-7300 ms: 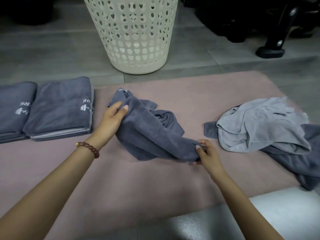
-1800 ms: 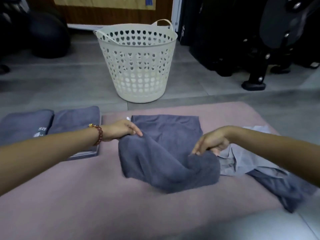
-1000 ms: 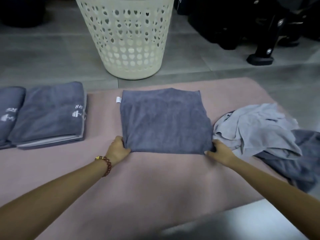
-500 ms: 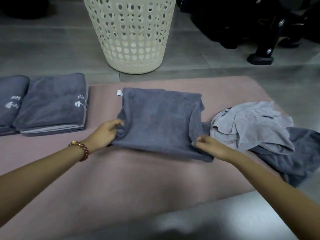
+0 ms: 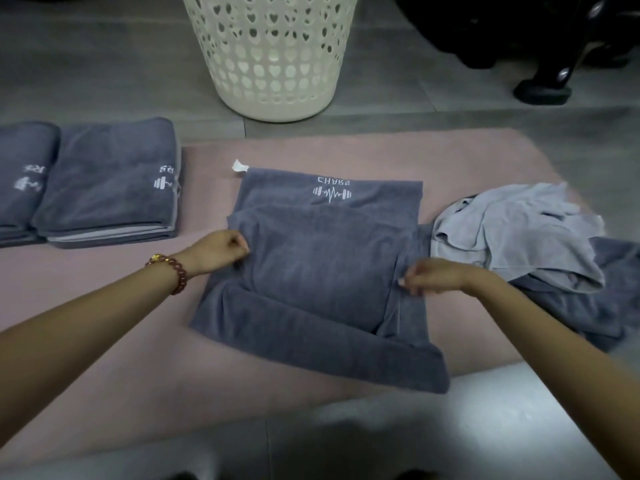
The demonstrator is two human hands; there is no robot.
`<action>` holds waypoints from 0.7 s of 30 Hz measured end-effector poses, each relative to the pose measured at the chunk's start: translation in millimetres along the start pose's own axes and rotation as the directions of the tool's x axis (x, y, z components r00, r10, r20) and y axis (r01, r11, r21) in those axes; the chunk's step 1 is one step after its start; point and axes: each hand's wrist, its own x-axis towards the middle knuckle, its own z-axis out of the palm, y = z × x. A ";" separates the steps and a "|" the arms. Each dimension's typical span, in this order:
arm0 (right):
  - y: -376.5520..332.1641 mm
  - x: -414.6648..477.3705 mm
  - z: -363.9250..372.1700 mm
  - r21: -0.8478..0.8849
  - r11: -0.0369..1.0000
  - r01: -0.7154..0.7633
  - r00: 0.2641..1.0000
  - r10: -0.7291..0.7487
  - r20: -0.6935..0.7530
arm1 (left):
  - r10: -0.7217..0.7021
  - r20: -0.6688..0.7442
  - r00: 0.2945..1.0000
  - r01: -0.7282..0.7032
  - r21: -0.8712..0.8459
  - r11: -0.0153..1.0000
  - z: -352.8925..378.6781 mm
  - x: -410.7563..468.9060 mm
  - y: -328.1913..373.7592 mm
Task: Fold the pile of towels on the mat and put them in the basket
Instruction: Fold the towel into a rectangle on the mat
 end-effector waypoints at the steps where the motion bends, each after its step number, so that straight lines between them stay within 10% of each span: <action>1: -0.2 12.1 -1.5 0.128 0.991 0.034 0.977 -0.006 -0.213 | 0.049 -0.136 0.989 -0.052 -0.017 0.999 -2.0 9.6 3.0; 3: -0.2 37.0 -2.8 0.323 0.942 0.094 0.872 0.079 -0.484 | 0.027 -0.278 0.960 -0.036 -0.028 0.999 -6.8 31.3 7.5; 10: -3.3 70.0 -5.9 0.186 0.981 -0.052 0.838 0.144 -0.526 | -0.108 -0.220 0.969 0.053 -0.242 0.969 5.0 69.7 19.3; 15: 10.7 69.7 -10.3 0.182 0.966 0.182 0.736 -0.011 -0.677 | -0.130 -0.227 0.965 0.155 0.096 0.983 -12.6 60.4 11.6; 21: 12.7 41.2 -12.2 0.795 0.466 0.389 0.845 0.163 -0.509 | -0.088 -0.126 0.988 0.018 -0.473 0.881 -27.4 37.1 6.4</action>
